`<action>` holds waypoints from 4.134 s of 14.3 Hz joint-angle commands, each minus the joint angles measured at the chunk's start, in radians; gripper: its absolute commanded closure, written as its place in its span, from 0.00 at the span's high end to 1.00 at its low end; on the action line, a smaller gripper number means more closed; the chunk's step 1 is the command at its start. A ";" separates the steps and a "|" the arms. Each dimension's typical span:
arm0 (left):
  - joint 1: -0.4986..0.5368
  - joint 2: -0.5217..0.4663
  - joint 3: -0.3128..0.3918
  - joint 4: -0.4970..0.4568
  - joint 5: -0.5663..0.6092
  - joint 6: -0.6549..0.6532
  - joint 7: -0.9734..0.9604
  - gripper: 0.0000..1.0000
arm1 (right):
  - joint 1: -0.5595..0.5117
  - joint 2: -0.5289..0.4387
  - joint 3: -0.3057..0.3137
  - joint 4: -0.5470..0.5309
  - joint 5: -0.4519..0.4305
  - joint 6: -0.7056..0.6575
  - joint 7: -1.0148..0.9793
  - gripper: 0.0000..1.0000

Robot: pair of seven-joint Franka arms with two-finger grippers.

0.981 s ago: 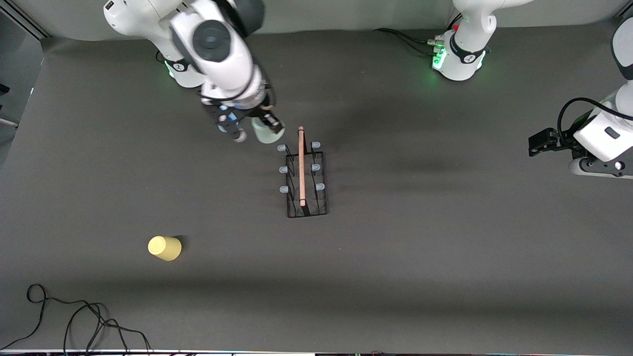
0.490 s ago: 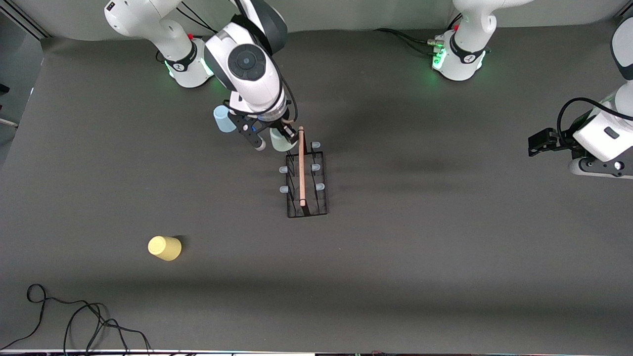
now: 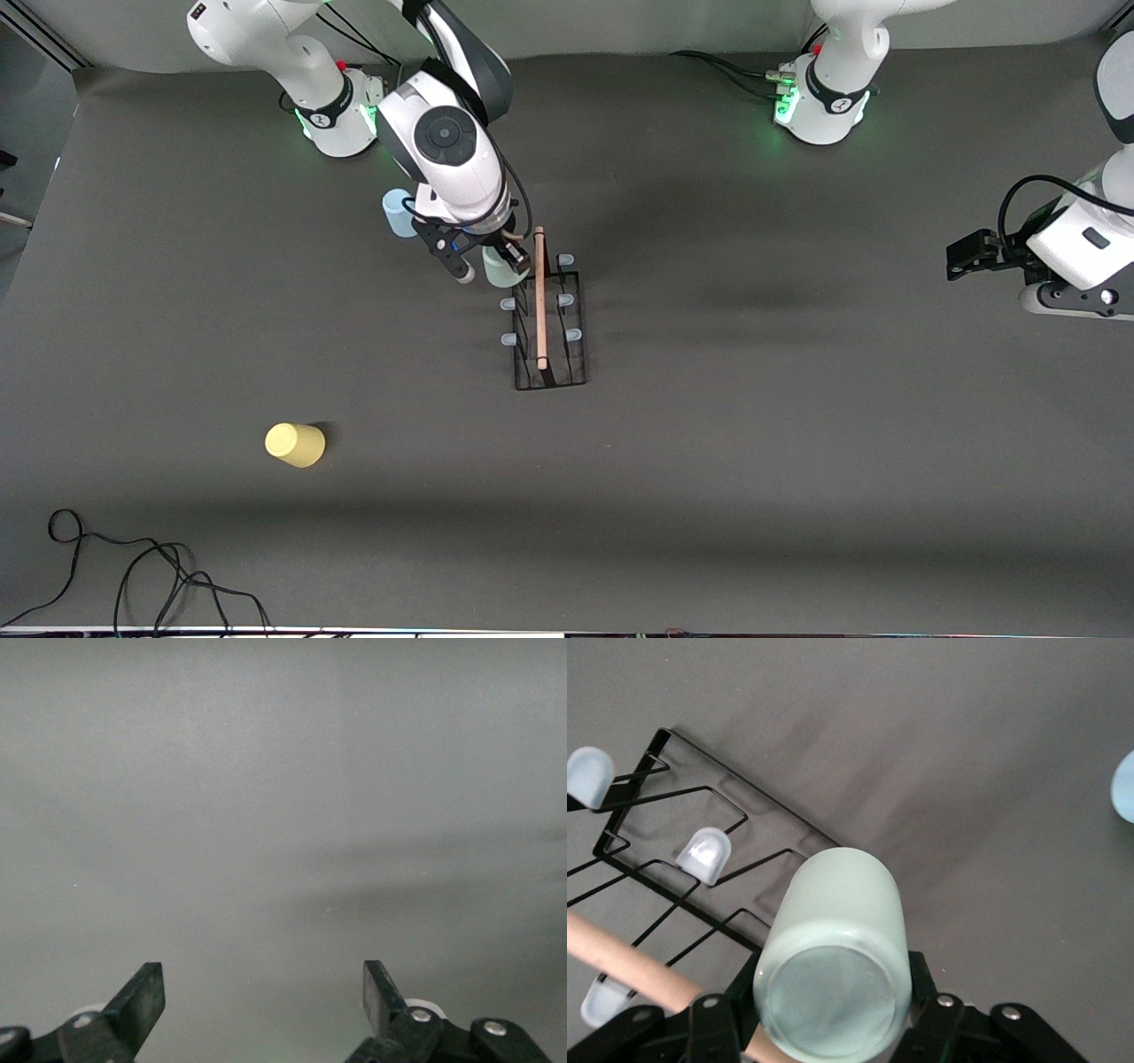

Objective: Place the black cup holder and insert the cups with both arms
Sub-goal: 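Lower the green cup onto a rack peg and open the right gripper, then move the right gripper to the yellow cup, then grasp the yellow cup with the right gripper and lift it, then carry the yellow cup with the right gripper over the rack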

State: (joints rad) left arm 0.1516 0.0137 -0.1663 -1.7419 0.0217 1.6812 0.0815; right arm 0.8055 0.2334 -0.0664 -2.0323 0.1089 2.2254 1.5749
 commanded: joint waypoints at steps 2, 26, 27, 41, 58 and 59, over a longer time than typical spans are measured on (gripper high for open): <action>-0.003 0.000 -0.001 0.012 0.011 -0.011 -0.011 1.00 | 0.006 0.014 -0.009 -0.008 -0.005 0.034 0.030 0.99; 0.003 0.000 0.005 0.012 0.006 -0.018 -0.002 1.00 | -0.388 0.314 -0.454 0.655 0.145 -0.358 -1.695 1.00; 0.002 0.000 0.005 0.012 0.004 -0.018 -0.003 1.00 | -0.388 0.345 -0.451 0.635 0.173 -0.311 -1.695 1.00; 0.000 0.000 0.005 0.013 0.003 -0.012 0.000 1.00 | -0.387 0.561 -0.443 0.472 0.368 0.008 -1.823 0.97; -0.001 0.000 0.005 0.012 0.003 -0.017 0.003 1.00 | -0.102 0.084 -0.446 0.566 0.066 -0.621 -0.972 0.05; -0.001 0.000 0.005 0.013 0.003 -0.018 0.003 1.00 | -0.044 0.090 -0.446 0.573 0.069 -0.619 -0.829 0.05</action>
State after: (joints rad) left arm 0.1546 0.0139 -0.1632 -1.7416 0.0214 1.6807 0.0819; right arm 0.6658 0.3186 -0.5119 -1.4459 0.1968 1.6002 0.4903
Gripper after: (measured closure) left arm 0.000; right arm 0.317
